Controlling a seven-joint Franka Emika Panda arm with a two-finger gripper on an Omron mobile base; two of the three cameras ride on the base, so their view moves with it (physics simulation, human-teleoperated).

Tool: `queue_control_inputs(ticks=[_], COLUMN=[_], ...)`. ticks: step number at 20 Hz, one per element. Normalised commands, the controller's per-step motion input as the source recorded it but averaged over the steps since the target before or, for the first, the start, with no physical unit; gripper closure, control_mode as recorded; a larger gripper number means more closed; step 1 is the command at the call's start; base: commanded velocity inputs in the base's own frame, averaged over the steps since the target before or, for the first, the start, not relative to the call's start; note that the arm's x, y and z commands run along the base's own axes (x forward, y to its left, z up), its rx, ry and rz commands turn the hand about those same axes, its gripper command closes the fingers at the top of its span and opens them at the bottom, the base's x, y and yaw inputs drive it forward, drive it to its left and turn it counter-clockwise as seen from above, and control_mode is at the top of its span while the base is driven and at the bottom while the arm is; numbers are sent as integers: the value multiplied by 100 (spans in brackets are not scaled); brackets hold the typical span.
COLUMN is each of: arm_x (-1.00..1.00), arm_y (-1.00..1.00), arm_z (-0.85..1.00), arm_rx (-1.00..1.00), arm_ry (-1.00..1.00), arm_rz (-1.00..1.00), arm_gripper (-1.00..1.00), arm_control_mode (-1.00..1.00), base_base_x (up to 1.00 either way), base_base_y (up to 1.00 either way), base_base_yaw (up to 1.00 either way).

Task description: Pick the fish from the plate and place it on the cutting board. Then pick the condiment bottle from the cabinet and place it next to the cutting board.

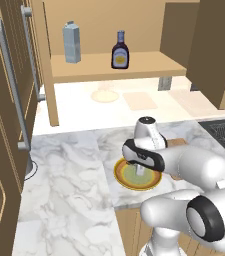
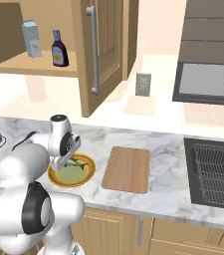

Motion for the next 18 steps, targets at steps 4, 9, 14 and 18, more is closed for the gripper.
queue_control_inputs(ticks=[4, 9, 14, 18], arm_x=[0, 0, 0, 0], arm_y=[-3, -19, -34, -37], arm_z=[1, 0, 0, 0], arm_rx=[-3, 0, 0, 0], arm_ry=[0, 0, 0, 0], arm_rz=[0, 0, 0, 0], arm_gripper=[100, 100, 100, 100], arm_control_mode=[-100, -100, -100, -100], base_base_x=[0, 0, 0, 0], base_base_y=[0, 0, 0, 0], base_base_yaw=[0, 0, 0, 0])
